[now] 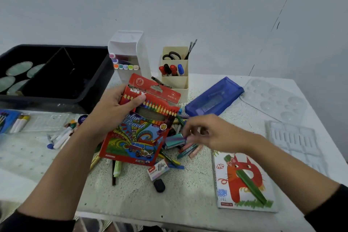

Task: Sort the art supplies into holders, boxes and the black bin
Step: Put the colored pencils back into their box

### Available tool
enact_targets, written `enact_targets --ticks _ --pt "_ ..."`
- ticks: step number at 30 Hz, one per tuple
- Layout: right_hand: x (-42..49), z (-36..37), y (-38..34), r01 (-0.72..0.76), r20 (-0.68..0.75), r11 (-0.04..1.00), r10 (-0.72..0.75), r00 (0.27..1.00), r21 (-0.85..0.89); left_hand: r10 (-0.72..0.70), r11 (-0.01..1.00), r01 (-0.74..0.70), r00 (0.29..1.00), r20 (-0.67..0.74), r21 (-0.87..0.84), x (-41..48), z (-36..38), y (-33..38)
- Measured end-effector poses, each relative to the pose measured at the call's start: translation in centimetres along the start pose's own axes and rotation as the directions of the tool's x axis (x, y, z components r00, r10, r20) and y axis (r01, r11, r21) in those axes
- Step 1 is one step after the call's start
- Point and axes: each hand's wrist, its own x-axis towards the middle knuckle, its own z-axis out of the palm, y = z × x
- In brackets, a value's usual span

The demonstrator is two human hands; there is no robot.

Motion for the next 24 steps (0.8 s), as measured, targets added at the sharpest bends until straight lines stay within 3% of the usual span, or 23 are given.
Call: enact_targets --ticks 3,6,12,18,24 --pt "1.3 -1.7 -1.2 0.030 -0.258 0.894 0.096 0.961 0.446 -0.019 1.000 0.019 1.000 0.000 0.008 0.1 0.3 0.3" --pt "3.8 -2.6 -1.8 0.127 -0.429 0.741 0.232 0.873 0.659 -0.026 0.999 0.025 0.999 0.022 0.035 0.2 0.5 0.6" --pt "7.4 -3.7 -2.2 0.192 -0.500 0.620 0.371 0.783 0.761 -0.028 0.999 0.027 0.998 0.050 0.017 0.3 1.0 1.3" --pt "8.4 -4.6 -3.0 0.220 -0.559 0.680 0.330 0.760 0.699 0.002 0.999 -0.004 0.999 0.052 0.034 0.9 0.5 1.6" --pt "8.9 -4.7 -4.1 0.284 -0.524 0.656 0.201 0.827 0.699 0.052 0.993 -0.060 0.996 0.075 0.098 1.6 0.8 2.2"
